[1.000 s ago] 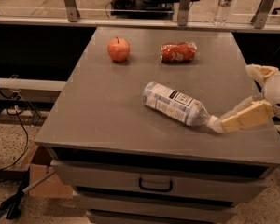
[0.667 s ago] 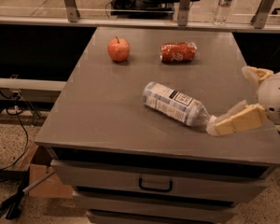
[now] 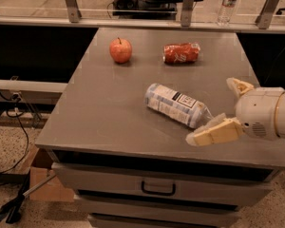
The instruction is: Move blue plastic bottle near apple
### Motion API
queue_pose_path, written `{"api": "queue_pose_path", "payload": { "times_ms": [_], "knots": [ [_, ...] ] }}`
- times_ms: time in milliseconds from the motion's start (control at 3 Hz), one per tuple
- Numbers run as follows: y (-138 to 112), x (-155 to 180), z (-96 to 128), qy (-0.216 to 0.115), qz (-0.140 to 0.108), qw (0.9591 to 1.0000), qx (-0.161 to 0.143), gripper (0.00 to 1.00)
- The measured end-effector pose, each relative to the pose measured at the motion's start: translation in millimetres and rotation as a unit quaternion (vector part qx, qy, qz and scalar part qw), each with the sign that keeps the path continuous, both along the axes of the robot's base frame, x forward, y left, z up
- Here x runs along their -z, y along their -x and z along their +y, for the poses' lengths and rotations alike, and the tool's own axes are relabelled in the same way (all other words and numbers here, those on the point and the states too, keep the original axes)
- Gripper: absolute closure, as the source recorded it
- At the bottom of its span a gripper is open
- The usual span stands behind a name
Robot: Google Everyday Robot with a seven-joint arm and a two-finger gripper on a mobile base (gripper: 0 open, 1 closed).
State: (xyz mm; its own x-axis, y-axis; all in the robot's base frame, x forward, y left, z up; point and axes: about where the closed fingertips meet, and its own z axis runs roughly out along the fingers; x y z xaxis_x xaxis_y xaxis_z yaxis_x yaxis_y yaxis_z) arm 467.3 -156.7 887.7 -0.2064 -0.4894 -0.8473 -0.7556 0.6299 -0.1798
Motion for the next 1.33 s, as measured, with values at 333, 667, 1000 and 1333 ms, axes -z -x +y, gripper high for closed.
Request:
{"api": "queue_pose_path", "payload": {
  "times_ms": [333,667,1000,1333],
  "knots": [
    [-7,11,9,-0.005,0.006,1.0,0.005,0.0],
    [-13,22,18,-0.01,0.016,0.9998,0.002,0.16],
    [-17,33,26,-0.012,0.03,0.9994,-0.009,0.4],
    [-22,37,35,-0.016,0.036,0.9989,-0.023,0.64]
  ]
}}
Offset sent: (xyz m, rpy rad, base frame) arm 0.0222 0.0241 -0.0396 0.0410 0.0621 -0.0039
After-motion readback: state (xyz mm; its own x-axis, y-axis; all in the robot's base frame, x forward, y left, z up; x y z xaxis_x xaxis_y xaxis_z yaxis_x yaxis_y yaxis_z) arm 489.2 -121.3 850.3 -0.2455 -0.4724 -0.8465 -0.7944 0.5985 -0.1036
